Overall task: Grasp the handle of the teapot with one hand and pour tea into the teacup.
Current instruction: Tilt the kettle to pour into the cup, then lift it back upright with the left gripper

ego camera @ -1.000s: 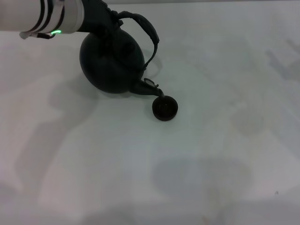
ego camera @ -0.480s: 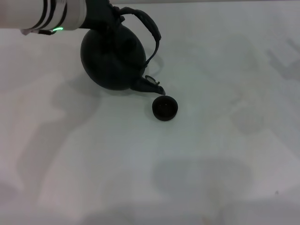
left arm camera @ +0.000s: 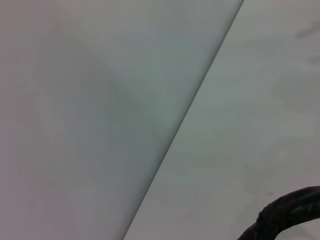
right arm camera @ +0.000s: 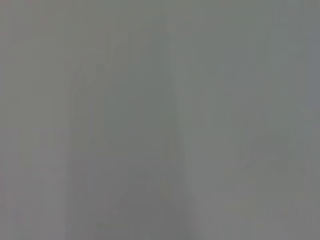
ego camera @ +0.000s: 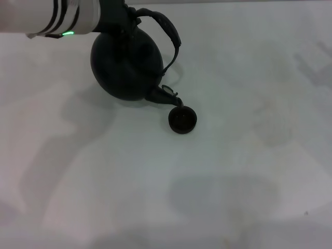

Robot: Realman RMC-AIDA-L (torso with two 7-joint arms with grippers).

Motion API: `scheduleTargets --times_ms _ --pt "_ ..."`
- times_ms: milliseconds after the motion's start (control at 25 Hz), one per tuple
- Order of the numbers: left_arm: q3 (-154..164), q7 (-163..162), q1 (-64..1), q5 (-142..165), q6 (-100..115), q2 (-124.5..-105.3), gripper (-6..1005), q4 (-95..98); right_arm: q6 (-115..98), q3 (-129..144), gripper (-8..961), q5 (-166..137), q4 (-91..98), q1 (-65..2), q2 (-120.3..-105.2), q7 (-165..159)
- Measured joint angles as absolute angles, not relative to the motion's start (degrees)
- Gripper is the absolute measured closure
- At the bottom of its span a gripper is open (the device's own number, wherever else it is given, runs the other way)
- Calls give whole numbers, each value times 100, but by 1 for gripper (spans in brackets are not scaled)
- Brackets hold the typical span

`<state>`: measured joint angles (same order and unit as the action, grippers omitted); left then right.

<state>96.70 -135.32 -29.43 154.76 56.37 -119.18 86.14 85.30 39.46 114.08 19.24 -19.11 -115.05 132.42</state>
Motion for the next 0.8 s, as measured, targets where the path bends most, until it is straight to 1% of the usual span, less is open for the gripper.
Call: scheduleTargets --times_ms 800 --pt "9848 -13609 -2756 15942 5847 -11908 868 8867 8517 3946 137 11408 1846 -1915 -11504 13240"
